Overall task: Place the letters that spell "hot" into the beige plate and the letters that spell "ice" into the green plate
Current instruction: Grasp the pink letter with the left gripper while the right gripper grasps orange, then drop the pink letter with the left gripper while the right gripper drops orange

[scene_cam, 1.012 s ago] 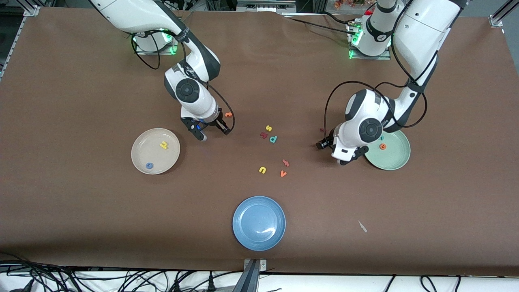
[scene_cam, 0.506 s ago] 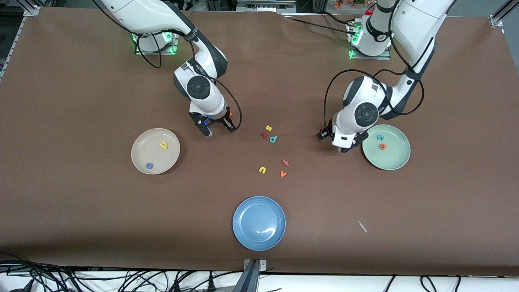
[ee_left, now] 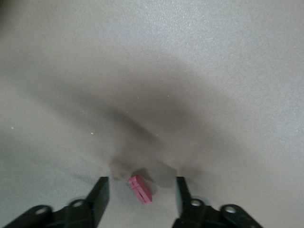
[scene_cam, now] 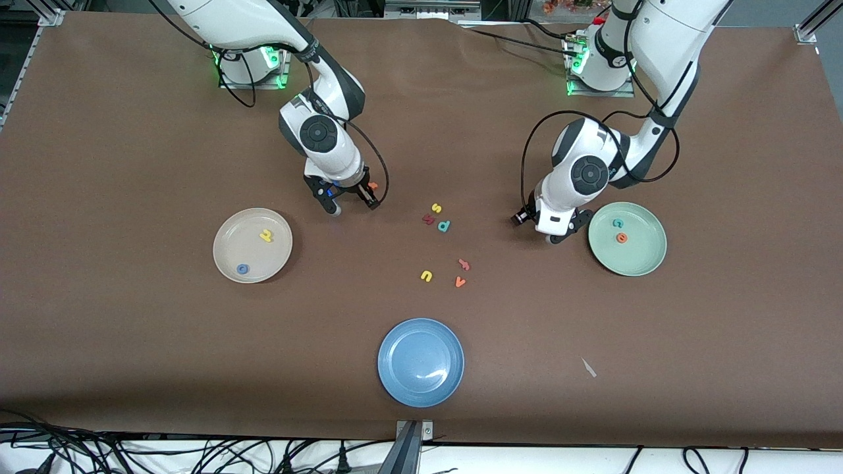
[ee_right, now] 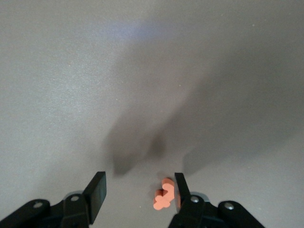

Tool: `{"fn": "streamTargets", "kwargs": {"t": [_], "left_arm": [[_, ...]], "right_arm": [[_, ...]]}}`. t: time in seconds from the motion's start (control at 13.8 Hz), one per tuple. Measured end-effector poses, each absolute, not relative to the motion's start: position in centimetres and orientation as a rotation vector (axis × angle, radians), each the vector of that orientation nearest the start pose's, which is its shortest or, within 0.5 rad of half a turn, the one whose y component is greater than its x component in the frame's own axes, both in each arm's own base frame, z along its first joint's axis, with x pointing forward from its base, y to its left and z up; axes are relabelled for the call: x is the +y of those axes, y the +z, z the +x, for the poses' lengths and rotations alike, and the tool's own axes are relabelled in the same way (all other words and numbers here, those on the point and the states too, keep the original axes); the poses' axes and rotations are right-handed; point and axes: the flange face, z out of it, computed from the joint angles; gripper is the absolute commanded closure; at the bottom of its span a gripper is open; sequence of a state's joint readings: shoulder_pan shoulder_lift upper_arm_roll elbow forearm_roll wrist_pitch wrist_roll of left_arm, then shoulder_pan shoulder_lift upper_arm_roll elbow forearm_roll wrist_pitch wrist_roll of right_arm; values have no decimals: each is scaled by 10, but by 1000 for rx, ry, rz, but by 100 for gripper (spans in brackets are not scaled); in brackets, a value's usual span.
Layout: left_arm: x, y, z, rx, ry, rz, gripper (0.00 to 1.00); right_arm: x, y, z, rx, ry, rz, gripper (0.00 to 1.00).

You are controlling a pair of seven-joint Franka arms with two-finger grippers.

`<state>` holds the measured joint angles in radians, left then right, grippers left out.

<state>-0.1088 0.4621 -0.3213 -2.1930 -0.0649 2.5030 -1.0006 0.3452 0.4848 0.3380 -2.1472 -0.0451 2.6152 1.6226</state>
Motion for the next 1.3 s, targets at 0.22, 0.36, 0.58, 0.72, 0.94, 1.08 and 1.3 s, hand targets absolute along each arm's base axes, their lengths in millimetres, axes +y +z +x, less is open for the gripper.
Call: {"fn": "streamTargets", "kwargs": {"t": [0.22, 0.36, 0.58, 0.72, 0.94, 1.08, 1.3], "left_arm": [[-231, 171, 490, -1008, 348, -3005, 84], [-231, 170, 490, -1006, 344, -3007, 100], [-232, 171, 490, -999, 340, -3011, 100], [-232, 175, 494, -997, 326, -3020, 100], [-221, 209, 512, -871, 319, -3053, 100], [-189, 253, 532, -688, 423, -3052, 100], [-116, 296, 558, -476, 531, -3092, 100]], "right_arm": [[368, 183, 431, 1397, 176, -2729, 34], [372, 181, 427, 1403, 176, -2722, 34], [372, 180, 426, 1418, 176, -2713, 39], [371, 179, 425, 1419, 178, -2714, 43], [370, 175, 421, 1416, 175, -2707, 54], [369, 173, 420, 1414, 172, -2702, 67], [369, 173, 419, 1412, 169, -2698, 92]]}}
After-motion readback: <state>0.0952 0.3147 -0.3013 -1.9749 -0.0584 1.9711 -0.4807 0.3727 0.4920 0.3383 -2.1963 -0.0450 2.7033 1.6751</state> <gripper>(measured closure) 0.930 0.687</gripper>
